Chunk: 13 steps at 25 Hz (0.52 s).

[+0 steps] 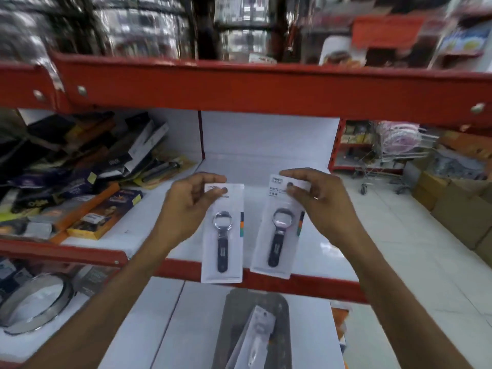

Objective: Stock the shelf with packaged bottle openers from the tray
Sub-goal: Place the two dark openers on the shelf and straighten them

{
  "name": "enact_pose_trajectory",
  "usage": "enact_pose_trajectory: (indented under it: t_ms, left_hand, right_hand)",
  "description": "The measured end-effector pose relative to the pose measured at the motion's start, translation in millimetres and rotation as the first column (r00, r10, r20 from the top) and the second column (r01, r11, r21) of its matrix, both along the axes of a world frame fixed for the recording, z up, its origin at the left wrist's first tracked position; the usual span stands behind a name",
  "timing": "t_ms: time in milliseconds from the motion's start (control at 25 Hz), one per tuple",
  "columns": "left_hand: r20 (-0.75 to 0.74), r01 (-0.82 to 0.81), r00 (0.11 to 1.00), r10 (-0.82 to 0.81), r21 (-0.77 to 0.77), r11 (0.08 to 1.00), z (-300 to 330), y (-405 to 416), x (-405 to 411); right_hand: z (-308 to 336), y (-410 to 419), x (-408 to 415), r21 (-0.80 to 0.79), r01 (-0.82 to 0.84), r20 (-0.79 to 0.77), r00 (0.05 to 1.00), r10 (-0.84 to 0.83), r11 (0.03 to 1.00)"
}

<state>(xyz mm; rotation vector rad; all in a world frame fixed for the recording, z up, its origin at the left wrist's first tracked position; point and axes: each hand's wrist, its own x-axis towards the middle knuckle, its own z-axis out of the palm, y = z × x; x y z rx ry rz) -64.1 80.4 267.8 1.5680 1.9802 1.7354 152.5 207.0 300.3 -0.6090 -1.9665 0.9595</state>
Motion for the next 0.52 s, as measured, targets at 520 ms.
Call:
enact_pose_trajectory:
  t_ms: [520]
  left_hand:
    - [-0.263, 0.06, 0.896, -0.358, -0.728, 0.683, -55, 54, -71]
  right_hand:
    - [-89, 79, -43, 0.028, -0.217, 0.741, 0.659, 0.125, 0.976]
